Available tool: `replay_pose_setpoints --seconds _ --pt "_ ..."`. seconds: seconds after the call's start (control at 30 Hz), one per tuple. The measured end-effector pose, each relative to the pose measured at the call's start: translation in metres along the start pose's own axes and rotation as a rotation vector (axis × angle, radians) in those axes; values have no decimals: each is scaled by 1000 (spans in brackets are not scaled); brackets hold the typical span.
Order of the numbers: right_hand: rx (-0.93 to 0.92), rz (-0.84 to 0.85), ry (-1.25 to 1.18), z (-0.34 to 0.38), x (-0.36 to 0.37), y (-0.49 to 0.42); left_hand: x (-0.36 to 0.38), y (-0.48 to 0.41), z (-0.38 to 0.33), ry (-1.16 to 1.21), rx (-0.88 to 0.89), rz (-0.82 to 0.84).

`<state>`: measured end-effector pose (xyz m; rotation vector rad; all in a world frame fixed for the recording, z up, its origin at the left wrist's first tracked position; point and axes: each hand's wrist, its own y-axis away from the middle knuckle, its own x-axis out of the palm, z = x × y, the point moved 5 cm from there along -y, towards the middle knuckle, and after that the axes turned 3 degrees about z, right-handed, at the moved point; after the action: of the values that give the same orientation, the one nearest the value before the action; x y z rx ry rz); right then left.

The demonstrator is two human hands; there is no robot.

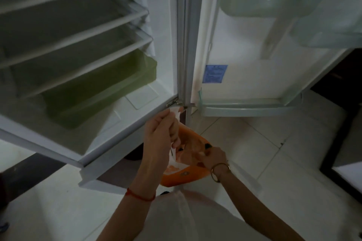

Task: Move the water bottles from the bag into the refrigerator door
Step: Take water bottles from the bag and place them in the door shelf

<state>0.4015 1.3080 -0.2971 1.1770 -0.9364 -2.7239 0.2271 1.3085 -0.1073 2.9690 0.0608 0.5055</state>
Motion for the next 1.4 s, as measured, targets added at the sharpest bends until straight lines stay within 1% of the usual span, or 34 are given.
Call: replay_pose_setpoints --seconds 0.07,0.13,0.2,0.33,0.43,0.6,0.7,0.83,0.97,1.07,1.23,1.4 --pt "-62 -47 54 14 -10 4 1 -8 -1 19 -8 16" --pt "-122 -133 90 26 -25 11 3 -16 -3 23 -8 33" --pt "-178 -215 71 35 -42 20 6 -22 -5 21 -6 55" --pt "-265 -307 56 56 -85 39 21 -33 -7 48 -25 90" --pt "-337 -433 68 70 -121 55 32 -40 -10 46 -31 85" --pt "-484 -673 6 88 -182 77 42 -46 -8 28 -47 58" --pt "-553 -758 44 95 -210 78 47 -46 -3 24 -53 47" --pt "-654 -802 -7 98 -232 71 51 -44 -1 13 -40 17" --pt "-729 -809 -79 109 -247 61 50 -42 -1 17 -32 -50" --pt "-759 -814 -63 121 -254 46 46 -39 0 2 -21 -113" --pt "-790 -741 24 138 -247 7 48 -35 3 -39 24 -163" --pt "-798 -628 136 151 -230 -31 53 -35 6 -53 57 -234"
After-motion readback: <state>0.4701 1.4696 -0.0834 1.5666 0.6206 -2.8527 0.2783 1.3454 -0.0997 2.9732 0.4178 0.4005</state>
